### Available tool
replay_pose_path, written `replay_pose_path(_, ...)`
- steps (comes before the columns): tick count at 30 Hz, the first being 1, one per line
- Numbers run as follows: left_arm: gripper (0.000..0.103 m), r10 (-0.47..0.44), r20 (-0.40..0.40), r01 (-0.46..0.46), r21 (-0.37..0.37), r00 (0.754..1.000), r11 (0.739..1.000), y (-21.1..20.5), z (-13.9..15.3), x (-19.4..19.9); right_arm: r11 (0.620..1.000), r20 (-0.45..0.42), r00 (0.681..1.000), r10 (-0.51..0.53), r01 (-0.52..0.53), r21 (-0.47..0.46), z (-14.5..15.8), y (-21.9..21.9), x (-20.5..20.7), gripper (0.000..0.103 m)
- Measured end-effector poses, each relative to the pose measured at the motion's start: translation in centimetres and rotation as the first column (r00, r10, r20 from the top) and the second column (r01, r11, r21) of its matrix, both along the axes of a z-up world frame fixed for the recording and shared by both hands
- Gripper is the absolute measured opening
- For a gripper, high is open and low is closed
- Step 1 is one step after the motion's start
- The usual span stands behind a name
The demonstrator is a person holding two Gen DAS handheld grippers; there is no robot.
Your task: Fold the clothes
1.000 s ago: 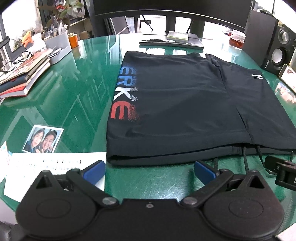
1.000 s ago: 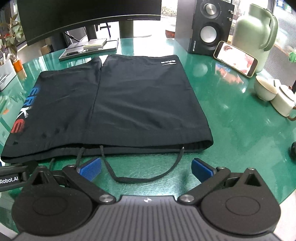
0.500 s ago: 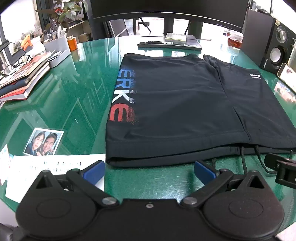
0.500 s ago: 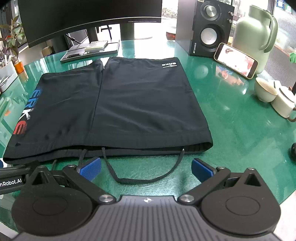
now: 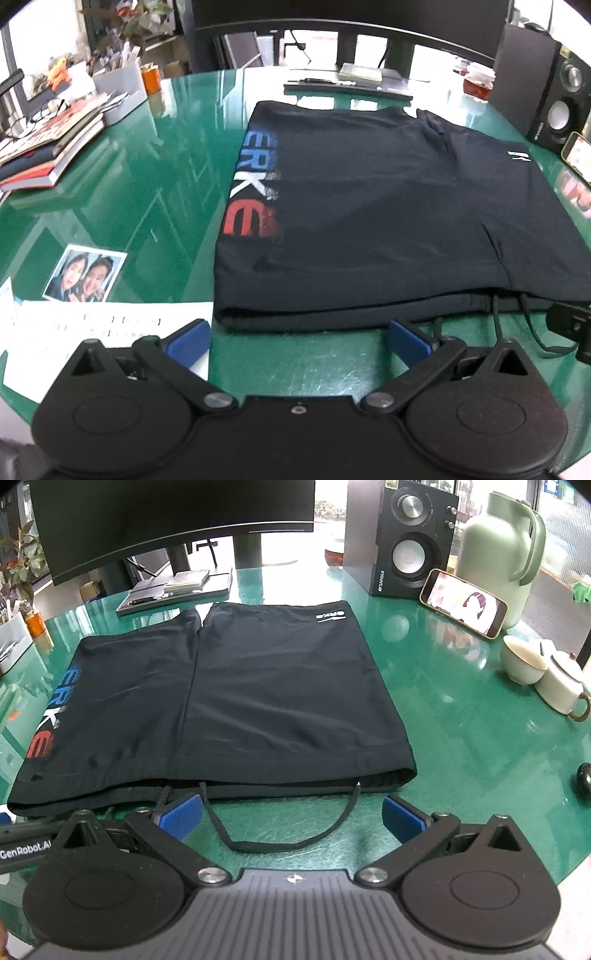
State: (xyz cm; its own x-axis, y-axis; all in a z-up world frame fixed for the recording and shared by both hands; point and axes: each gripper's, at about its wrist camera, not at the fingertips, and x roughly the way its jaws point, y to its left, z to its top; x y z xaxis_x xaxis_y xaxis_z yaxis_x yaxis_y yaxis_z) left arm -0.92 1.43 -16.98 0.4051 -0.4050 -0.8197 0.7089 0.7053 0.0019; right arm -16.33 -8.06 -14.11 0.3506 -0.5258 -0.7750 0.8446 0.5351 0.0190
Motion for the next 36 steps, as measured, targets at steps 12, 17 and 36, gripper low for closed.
replay_pose_path(12,0.103,-0.011,0.010,0.011,-0.025,1.000,1.000,-0.5,-0.6,0.3,1.000,0.010,1.000,0.005,-0.005,-0.013,0.6,0.2,-0.4,0.103)
replay_pose_path(17,0.103,-0.008,0.019,0.009,-0.041,1.000,0.999,-0.3,0.5,0.5,1.000,0.015,1.000,0.003,-0.003,-0.015,0.6,0.1,-0.3,0.103)
replay_pose_path(36,0.103,-0.001,0.025,0.002,-0.036,1.000,0.999,0.1,0.9,-0.3,0.995,-0.002,1.000,-0.011,0.011,-0.099,1.0,0.8,-0.4,0.103)
